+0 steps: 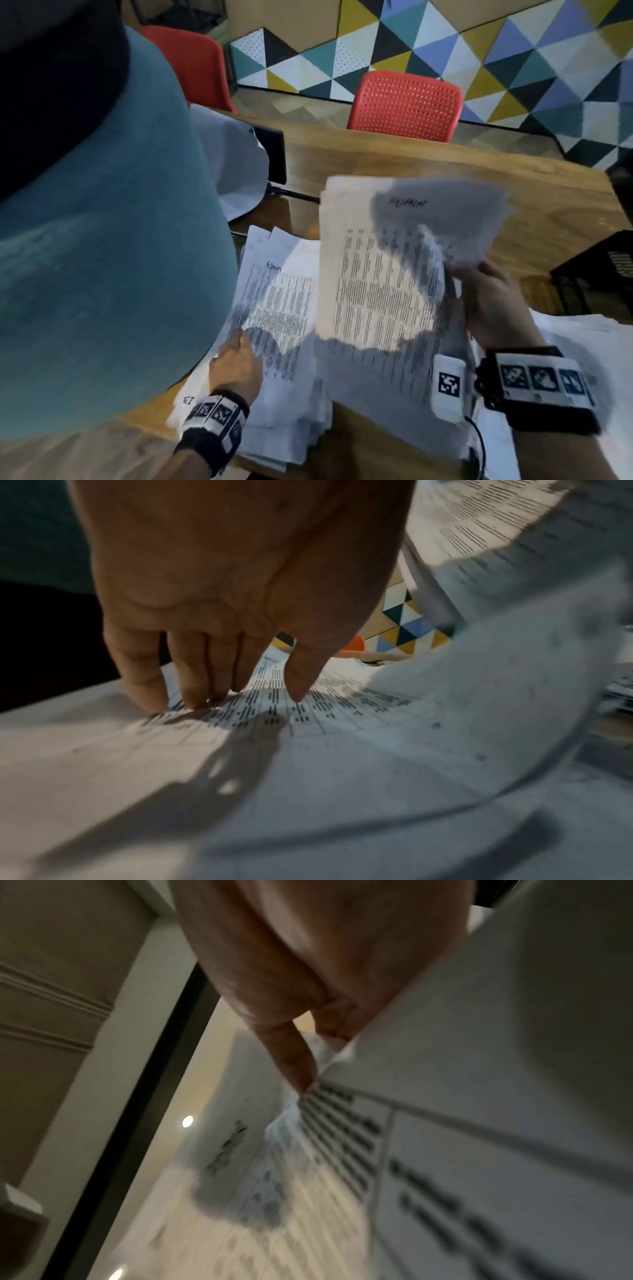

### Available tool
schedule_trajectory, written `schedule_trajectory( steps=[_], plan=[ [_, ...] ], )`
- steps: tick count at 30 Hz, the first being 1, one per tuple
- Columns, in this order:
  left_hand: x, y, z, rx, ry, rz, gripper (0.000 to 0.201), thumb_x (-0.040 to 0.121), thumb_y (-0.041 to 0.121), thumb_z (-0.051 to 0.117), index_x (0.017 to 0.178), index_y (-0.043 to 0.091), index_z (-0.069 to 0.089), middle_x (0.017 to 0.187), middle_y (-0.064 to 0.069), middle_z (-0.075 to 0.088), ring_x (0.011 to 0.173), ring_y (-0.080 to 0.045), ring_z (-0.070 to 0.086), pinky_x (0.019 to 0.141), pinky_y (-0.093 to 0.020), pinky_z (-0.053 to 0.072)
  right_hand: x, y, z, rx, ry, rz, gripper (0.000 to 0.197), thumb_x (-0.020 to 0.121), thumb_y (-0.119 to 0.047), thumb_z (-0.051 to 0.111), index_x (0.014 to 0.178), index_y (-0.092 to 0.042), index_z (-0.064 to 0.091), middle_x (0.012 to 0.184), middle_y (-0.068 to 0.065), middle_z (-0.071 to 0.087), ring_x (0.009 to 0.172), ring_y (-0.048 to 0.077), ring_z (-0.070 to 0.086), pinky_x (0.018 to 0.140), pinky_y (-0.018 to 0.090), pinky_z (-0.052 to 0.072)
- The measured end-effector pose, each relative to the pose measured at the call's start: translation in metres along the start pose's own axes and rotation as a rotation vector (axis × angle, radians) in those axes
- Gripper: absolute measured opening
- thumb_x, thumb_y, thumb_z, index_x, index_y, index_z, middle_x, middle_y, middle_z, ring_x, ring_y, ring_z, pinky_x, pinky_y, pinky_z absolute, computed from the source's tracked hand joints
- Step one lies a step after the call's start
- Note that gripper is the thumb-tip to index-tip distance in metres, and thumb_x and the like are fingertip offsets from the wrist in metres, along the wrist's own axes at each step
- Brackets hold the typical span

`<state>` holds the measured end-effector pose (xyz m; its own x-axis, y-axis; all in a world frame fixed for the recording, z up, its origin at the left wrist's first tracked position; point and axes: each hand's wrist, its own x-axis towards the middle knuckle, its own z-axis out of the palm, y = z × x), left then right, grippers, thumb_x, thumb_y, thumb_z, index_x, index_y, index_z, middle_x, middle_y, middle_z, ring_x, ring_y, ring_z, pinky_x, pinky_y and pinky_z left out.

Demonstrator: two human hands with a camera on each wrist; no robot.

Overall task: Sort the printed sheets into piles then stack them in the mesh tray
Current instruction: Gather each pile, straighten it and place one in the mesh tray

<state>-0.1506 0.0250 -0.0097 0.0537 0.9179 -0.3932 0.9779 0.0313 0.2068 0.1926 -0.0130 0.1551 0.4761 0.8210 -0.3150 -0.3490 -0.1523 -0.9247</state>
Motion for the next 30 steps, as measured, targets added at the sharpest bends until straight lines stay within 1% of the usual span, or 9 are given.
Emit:
schedule_trajectory(
  steps=[5, 7, 9, 11, 15, 17, 19, 25, 30],
  plan=[
    [0.007, 0.005, -0.013, 0.106, 0.105, 0.216, 0.054, 0.086, 0.019, 0.068, 0.132, 0.005, 0.046, 0.100, -0.011, 0.071, 0.087, -0.024, 0.070, 0.077, -0.035, 0.059, 0.017, 0.026, 0.010, -0.005, 0.206, 0.067, 0.038, 0.084, -0.003, 0.064, 0.121, 0.004, 0.058, 0.109, 0.021, 0.065, 0.094, 0.036, 0.062, 0.086, 0.056, 0.050],
    [0.019, 0.008, -0.018, 0.133, 0.092, 0.284, 0.058, 0.085, 0.012, 0.069, 0.138, 0.004, 0.045, 0.116, -0.015, 0.067, 0.102, -0.028, 0.069, 0.083, -0.035, 0.057, 0.020, 0.046, 0.014, -0.048, 0.220, 0.150, 0.034, 0.085, -0.007, 0.065, 0.117, 0.001, 0.060, 0.111, 0.022, 0.067, 0.093, 0.038, 0.064, 0.084, 0.057, 0.051],
    [0.041, 0.016, -0.028, 0.044, 0.099, 0.297, 0.055, 0.069, -0.004, 0.082, 0.119, -0.005, 0.061, 0.114, -0.025, 0.067, 0.098, -0.036, 0.071, 0.077, -0.035, 0.060, 0.019, 0.068, 0.019, -0.119, 0.208, 0.209, 0.025, 0.088, -0.007, 0.063, 0.112, -0.001, 0.061, 0.107, 0.021, 0.068, 0.093, 0.038, 0.066, 0.080, 0.054, 0.054],
    [0.055, 0.025, -0.042, -0.062, 0.082, 0.180, 0.048, 0.081, -0.011, 0.067, 0.127, -0.010, 0.052, 0.135, -0.032, 0.053, 0.117, -0.043, 0.062, 0.093, -0.040, 0.054, 0.018, 0.094, 0.024, -0.242, 0.237, 0.226, 0.020, 0.088, -0.007, 0.063, 0.108, -0.004, 0.063, 0.107, 0.021, 0.068, 0.097, 0.038, 0.065, 0.083, 0.053, 0.054],
    [0.063, 0.049, -0.052, -0.119, -0.047, 0.072, 0.053, 0.101, 0.014, 0.041, 0.149, -0.002, 0.024, 0.149, -0.028, 0.038, 0.137, -0.044, 0.039, 0.113, -0.052, 0.035, 0.010, 0.147, 0.025, -0.643, 0.253, 0.173, 0.022, 0.092, -0.010, 0.051, 0.111, -0.012, 0.062, 0.100, 0.012, 0.068, 0.083, 0.026, 0.061, 0.063, 0.031, 0.048],
    [0.068, 0.055, -0.048, -0.115, 0.002, -0.019, 0.066, 0.103, 0.028, 0.039, 0.152, -0.005, 0.011, 0.160, -0.028, 0.016, 0.148, -0.041, 0.018, 0.120, -0.047, 0.020, 0.007, 0.167, 0.018, -0.767, 0.229, 0.181, 0.024, 0.094, -0.017, 0.048, 0.114, -0.019, 0.060, 0.102, 0.009, 0.068, 0.085, 0.026, 0.062, 0.068, 0.036, 0.051],
    [0.075, 0.059, -0.047, -0.198, 0.052, -0.141, 0.084, 0.100, 0.038, 0.046, 0.151, -0.009, 0.000, 0.162, -0.026, 0.005, 0.150, -0.036, 0.018, 0.120, -0.039, 0.022, 0.007, 0.177, 0.010, -0.823, 0.288, 0.194, 0.023, 0.095, -0.019, 0.045, 0.113, -0.017, 0.059, 0.104, 0.012, 0.067, 0.090, 0.030, 0.061, 0.080, 0.043, 0.052],
    [0.093, 0.071, -0.047, -0.102, 0.008, -0.218, 0.090, 0.094, 0.045, 0.053, 0.149, -0.011, 0.010, 0.155, -0.030, 0.024, 0.141, -0.037, 0.034, 0.114, -0.041, 0.032, 0.003, 0.168, 0.015, -0.864, 0.373, 0.110, 0.027, 0.099, -0.013, 0.039, 0.119, -0.015, 0.057, 0.104, 0.011, 0.066, 0.098, 0.032, 0.061, 0.082, 0.038, 0.048],
    [0.100, 0.068, -0.050, -0.099, 0.031, -0.125, 0.075, 0.098, 0.042, 0.047, 0.141, -0.016, 0.028, 0.146, -0.028, 0.036, 0.135, -0.037, 0.037, 0.115, -0.041, 0.032, 0.012, 0.164, 0.031, -0.795, 0.254, 0.152, 0.024, 0.099, -0.015, 0.042, 0.120, -0.015, 0.053, 0.110, 0.009, 0.064, 0.095, 0.025, 0.059, 0.085, 0.036, 0.048]
  ],
)
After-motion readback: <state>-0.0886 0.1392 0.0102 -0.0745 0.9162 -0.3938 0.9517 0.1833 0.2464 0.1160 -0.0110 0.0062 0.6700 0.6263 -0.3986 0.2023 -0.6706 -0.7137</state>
